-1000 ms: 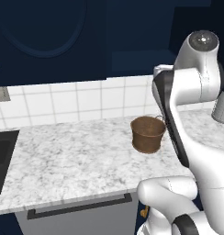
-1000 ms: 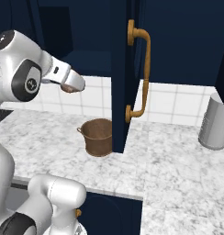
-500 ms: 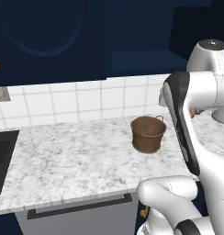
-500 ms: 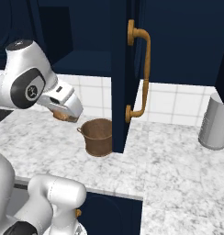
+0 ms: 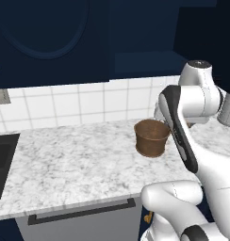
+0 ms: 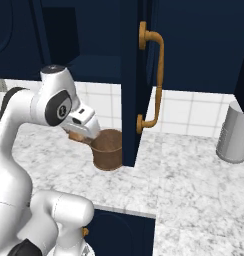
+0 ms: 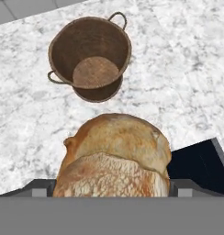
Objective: Open the cabinet, pick up the bread from the cabinet and place it in the basket. Then move the basket to the dining counter.
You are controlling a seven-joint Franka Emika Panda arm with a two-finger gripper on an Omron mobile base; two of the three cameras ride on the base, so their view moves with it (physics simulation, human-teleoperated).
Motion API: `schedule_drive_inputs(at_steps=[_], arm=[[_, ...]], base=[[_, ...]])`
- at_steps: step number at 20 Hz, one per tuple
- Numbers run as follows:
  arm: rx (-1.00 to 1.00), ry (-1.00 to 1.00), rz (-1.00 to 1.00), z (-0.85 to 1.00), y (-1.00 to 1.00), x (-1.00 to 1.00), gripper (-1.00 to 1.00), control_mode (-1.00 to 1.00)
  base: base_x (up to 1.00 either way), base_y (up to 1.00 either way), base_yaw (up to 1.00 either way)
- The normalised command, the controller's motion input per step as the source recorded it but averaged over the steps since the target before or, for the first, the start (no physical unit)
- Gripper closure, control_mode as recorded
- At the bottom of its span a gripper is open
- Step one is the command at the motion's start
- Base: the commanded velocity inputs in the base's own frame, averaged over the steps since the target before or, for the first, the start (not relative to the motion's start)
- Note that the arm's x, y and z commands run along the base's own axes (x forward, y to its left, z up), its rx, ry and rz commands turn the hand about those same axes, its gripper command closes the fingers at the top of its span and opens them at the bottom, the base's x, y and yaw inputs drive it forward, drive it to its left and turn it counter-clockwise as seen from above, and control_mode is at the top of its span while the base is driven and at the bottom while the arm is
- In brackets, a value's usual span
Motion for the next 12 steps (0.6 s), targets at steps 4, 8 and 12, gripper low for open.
schedule_drive_inputs(at_steps=[4, 8, 12], arm=[[0.08, 0.0, 0.07, -0.69, -0.03, 0.7, 1.0, -1.0], [0.09, 0.0, 0.07, -0.31, -0.1, 0.77, 1.0, -1.0], [0.02, 0.0, 0.03, -0.31, -0.06, 0.68, 1.0, -1.0]], base=[[0.0, 0.0, 0.0], [0.0, 0.0, 0.0], [0.0, 0.0, 0.0]])
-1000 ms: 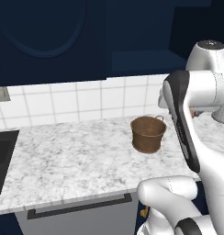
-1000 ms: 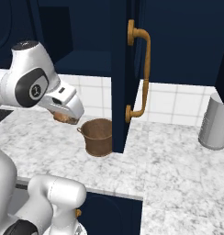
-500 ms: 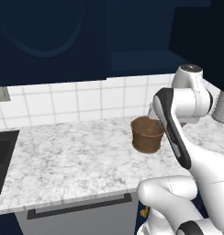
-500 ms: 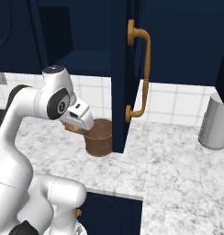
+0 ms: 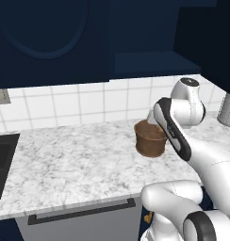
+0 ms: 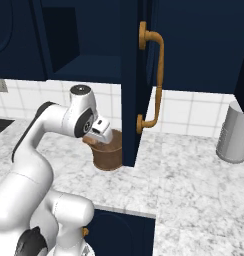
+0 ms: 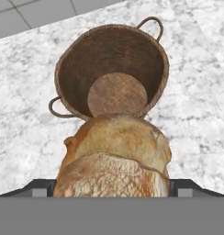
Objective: Open the cabinet, pick up the bread from the cabinet and place it in the basket. Then move the basket to the dining counter.
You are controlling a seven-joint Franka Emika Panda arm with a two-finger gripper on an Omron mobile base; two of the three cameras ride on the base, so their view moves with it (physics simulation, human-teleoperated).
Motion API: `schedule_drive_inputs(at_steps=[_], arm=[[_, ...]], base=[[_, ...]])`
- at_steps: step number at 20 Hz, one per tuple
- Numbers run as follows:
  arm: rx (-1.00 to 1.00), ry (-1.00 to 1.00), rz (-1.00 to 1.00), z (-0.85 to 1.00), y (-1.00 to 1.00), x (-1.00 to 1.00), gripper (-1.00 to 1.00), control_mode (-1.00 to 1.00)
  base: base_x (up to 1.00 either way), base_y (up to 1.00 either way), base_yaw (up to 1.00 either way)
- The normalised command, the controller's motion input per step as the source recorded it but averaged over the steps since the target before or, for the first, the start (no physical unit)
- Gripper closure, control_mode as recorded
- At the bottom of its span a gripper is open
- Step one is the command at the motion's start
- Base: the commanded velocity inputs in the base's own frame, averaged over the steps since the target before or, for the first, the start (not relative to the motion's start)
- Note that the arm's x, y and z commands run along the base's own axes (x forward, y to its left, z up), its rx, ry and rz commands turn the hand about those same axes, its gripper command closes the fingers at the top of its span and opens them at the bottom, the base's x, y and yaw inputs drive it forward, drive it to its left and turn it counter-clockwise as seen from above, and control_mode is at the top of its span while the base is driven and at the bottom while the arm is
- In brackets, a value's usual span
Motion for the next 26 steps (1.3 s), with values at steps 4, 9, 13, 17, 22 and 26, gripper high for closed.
schedule_drive_inputs(at_steps=[4, 9, 13, 17, 22, 26], arm=[[0.0, 0.0, 0.0, -0.35, 0.0, 0.66, 1.0, -1.0], [0.0, 0.01, 0.0, -0.48, 0.0, 0.49, 1.0, -1.0], [0.0, 0.06, 0.0, -0.53, 0.0, 0.47, 1.0, -1.0], [0.0, 0.11, 0.0, -0.27, -0.01, 0.4, 1.0, -1.0], [0.0, 0.07, 0.0, -0.15, -0.06, 0.31, 1.0, -1.0], [0.0, 0.0, 0.0, -0.11, -0.01, 0.1, -1.0, -1.0]], base=[[0.0, 0.0, 0.0], [0.0, 0.0, 0.0], [0.0, 0.0, 0.0], [0.0, 0.0, 0.0], [0.0, 0.0, 0.0], [0.0, 0.0, 0.0]])
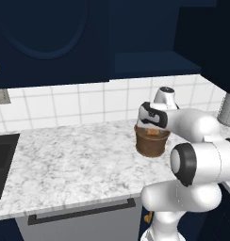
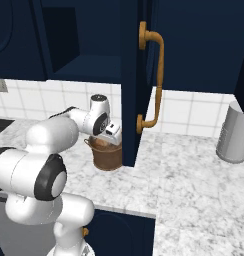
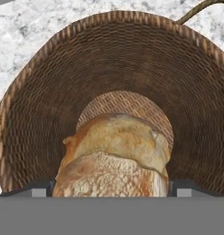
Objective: Open the cabinet, pick up the bread from the cabinet and place it in the basket. Then move the basket to the dining counter.
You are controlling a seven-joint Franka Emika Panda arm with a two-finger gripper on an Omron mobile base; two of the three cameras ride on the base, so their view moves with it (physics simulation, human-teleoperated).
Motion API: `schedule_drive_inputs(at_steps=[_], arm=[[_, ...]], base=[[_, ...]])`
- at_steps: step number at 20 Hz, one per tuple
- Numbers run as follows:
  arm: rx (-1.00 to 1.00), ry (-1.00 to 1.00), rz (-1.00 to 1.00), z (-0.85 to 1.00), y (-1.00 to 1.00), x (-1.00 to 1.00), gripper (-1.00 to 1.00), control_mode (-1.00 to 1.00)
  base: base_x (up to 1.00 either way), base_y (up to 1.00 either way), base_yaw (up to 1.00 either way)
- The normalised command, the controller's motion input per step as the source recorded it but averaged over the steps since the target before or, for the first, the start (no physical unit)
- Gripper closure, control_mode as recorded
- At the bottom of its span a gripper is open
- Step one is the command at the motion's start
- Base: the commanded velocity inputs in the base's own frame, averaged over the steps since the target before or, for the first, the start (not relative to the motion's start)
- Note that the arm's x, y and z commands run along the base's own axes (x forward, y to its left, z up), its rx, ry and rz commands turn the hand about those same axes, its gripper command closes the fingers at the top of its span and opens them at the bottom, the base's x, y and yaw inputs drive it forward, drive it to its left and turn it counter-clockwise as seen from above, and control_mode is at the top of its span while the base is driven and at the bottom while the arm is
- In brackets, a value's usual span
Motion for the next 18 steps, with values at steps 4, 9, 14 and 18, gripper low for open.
schedule_drive_inputs(at_steps=[4, 9, 14, 18], arm=[[0.0, 0.0, 0.0, 0.0, 0.0, 0.0, -1.0, -1.0], [0.0, 0.0, 0.0, 0.0, 0.0, 0.0, -1.0, -1.0], [0.0, 0.0, 0.0, 0.0, 0.0, 0.0, -1.0, -1.0], [0.0, 0.0, -0.01, 0.08, -0.12, -0.05, -1.0, -1.0]], base=[[0.0, 0.0, 0.0], [0.0, 0.0, 0.0], [0.0, 0.0, 0.0], [0.0, 0.0, 0.0]])
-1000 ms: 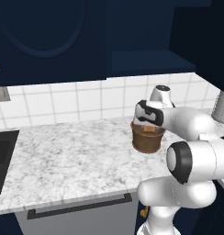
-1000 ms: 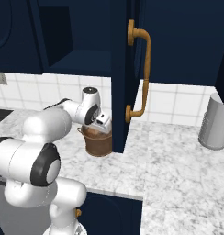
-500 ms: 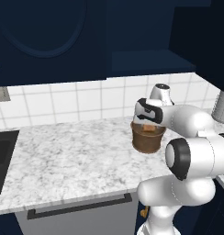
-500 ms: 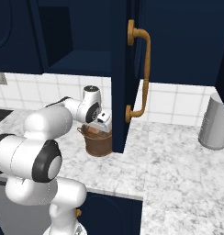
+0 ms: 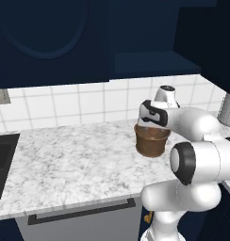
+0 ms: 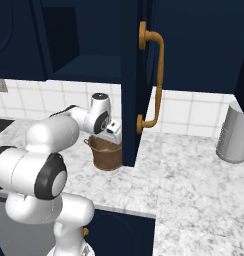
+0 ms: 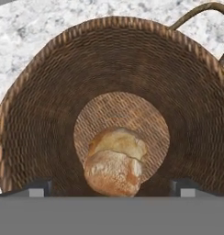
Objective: Open the cabinet, pick up the bread from the cabinet and place it in the basket. Then move the basket to the dining counter.
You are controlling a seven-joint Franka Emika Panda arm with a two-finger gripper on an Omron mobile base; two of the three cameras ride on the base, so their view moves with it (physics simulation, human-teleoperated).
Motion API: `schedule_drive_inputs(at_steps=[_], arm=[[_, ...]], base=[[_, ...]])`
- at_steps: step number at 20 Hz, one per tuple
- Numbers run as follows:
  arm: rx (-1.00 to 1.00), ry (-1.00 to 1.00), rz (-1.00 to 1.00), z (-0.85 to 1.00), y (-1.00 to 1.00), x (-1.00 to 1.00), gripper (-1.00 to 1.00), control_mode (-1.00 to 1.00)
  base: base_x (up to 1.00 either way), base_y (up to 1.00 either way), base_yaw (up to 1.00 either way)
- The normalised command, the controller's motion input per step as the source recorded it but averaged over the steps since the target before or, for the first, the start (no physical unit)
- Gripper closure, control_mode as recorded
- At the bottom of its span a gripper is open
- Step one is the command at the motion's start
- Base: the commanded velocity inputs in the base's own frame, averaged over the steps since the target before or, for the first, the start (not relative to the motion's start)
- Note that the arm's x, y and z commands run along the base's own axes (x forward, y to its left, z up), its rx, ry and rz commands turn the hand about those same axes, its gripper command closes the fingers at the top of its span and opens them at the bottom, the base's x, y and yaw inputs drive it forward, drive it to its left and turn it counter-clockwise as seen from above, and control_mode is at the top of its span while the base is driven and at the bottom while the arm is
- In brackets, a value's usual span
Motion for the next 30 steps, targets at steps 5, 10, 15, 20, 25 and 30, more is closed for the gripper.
schedule_drive_inputs(at_steps=[5, 10, 15, 20, 25, 30], arm=[[0.0, 0.07, -0.13, 0.31, -0.6, -0.21, -1.0, -1.0], [0.03, 0.11, -0.06, 0.03, -0.6, -0.07, -1.0, -1.0], [0.03, 0.01, 0.0, -0.41, -0.28, 0.0, -1.0, -1.0], [0.0, 0.0, 0.0, -0.39, 0.02, 0.1, -1.0, -1.0], [0.0, -0.06, 0.0, -0.18, 0.09, 0.08, -1.0, -1.0], [0.0, -0.06, 0.0, -0.21, 0.03, 0.04, -1.0, -1.0]], base=[[0.0, 0.0, 0.0], [0.0, 0.0, 0.0], [0.0, 0.0, 0.0], [0.0, 0.0, 0.0], [0.0, 0.0, 0.0], [0.0, 0.0, 0.0]])
